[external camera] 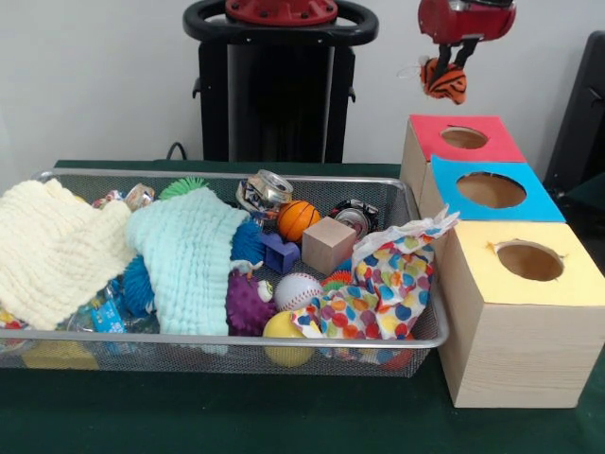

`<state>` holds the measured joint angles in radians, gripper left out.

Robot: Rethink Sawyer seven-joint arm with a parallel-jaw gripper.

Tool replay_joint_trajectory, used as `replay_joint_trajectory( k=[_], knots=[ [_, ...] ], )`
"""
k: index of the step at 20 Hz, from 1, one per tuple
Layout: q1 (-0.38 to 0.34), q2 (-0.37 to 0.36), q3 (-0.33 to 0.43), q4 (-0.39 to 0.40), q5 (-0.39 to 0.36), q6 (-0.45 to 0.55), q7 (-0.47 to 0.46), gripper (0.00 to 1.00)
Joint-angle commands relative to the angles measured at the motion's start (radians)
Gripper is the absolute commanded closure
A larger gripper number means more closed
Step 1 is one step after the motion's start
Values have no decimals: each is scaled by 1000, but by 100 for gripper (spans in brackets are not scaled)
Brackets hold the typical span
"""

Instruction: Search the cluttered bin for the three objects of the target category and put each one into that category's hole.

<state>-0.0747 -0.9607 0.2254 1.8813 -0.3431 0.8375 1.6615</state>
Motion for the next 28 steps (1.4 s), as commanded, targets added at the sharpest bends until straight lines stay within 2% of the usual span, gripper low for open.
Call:
replay_joint_trajectory(
  k=[1, 12, 16, 20, 24, 28],
  knots=[
    [-5, 98, -42, -1, 14, -81, 209, 100],
    [0, 150, -47, 77, 60, -281, 234, 100],
    [24, 148, -78, 65, 43, -283, 222, 100],
    [-1, 152, -68, 99, 80, -312, 202, 100],
    [6, 172, -83, 86, 89, -245, 185, 100],
    [1, 182, -76, 88, 108, -241, 173, 100]
  ],
)
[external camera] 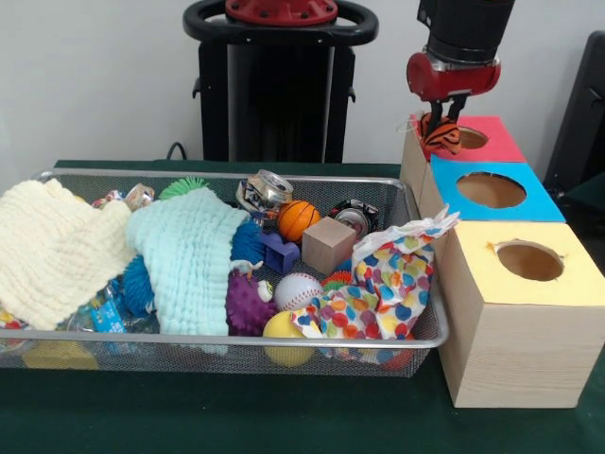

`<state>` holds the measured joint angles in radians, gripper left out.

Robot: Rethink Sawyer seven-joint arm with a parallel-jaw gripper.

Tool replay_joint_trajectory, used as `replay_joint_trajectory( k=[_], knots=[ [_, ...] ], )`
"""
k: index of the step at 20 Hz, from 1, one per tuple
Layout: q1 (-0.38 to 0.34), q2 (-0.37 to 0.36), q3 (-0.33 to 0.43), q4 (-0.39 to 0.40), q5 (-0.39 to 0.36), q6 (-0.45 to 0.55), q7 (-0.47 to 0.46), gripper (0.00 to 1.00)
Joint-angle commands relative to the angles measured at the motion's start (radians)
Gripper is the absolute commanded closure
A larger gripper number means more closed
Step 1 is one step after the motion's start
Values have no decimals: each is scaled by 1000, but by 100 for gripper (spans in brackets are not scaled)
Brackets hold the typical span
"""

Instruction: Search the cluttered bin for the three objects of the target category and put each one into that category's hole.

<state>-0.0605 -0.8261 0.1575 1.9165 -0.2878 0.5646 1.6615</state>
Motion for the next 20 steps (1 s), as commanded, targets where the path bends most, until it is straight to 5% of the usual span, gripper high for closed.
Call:
replay_joint_trajectory(
  k=[1, 14, 20],
  knots=[
    [-14, 53, -5, 51, 57, 31, 171, 100],
    [-17, 115, 25, 39, 111, 7, 152, 100],
    [-40, 88, 45, 91, 146, 10, 136, 100]
  ],
)
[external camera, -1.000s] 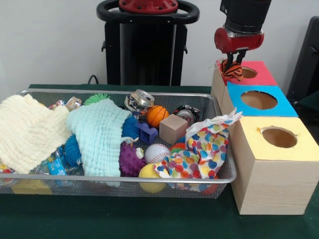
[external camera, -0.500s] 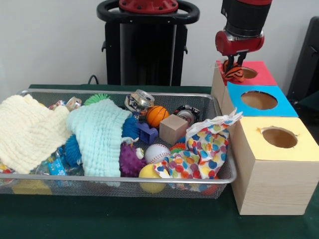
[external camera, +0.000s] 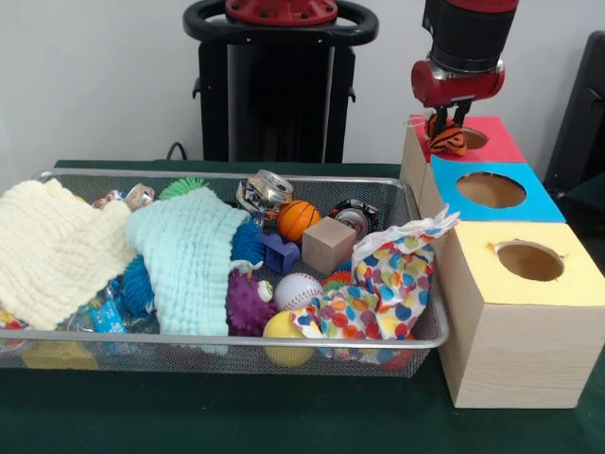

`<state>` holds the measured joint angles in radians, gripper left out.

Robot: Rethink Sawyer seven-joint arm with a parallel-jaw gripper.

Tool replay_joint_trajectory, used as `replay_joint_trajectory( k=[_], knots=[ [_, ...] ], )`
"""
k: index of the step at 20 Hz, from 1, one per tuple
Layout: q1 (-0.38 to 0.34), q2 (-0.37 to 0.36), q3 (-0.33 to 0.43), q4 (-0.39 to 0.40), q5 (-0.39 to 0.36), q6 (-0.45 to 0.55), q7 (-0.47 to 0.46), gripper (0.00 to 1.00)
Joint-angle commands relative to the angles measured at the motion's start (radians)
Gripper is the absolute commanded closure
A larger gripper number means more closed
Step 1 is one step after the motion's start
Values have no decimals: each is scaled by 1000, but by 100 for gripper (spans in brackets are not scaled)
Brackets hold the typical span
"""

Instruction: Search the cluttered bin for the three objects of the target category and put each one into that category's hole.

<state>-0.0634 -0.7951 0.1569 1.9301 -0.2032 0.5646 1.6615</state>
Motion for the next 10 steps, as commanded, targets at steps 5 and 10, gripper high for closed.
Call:
replay_joint_trajectory(
  k=[5, 10],
  knots=[
    [-44, 61, 47, 91, 83, 17, 131, 100],
    [-48, 56, 58, 106, 107, 23, 122, 100]
  ],
)
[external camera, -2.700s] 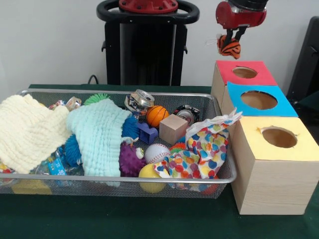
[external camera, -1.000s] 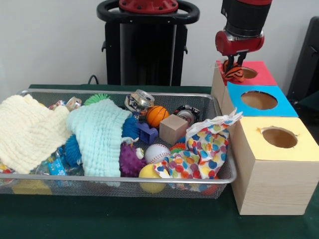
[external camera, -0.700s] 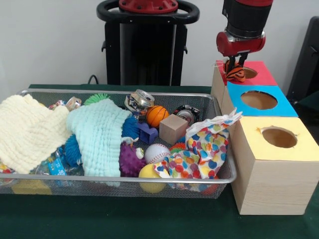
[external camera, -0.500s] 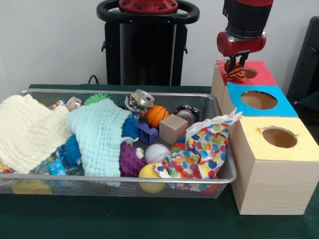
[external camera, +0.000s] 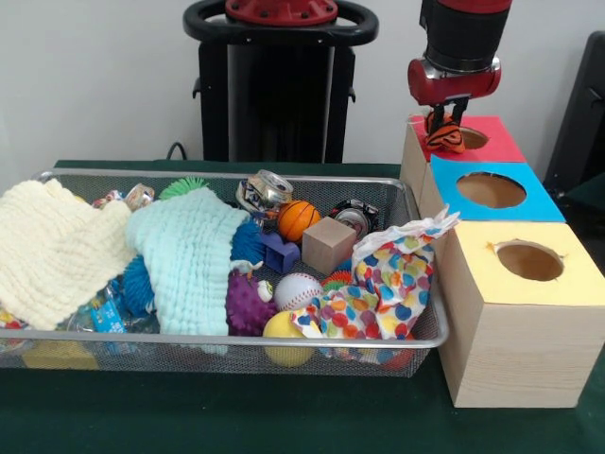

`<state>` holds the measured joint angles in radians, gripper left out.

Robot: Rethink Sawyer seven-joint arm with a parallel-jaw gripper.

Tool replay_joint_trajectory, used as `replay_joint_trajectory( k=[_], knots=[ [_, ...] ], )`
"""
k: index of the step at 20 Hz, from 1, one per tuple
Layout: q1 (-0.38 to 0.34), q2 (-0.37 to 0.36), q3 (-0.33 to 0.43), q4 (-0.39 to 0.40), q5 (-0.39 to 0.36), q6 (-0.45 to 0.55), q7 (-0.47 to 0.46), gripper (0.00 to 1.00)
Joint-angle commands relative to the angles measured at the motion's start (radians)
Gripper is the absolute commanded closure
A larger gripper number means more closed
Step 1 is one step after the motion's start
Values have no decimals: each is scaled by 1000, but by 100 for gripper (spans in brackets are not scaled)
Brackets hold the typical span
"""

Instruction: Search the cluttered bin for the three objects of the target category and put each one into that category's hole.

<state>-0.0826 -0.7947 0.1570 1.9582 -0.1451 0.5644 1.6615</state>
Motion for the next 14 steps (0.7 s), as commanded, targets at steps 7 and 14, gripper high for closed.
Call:
replay_joint_trajectory(
  k=[7, 14],
  knots=[
    [-51, 74, 99, 108, 94, 27, 96, 100],
    [-79, 101, 131, 117, 115, 15, 74, 100]
  ],
)
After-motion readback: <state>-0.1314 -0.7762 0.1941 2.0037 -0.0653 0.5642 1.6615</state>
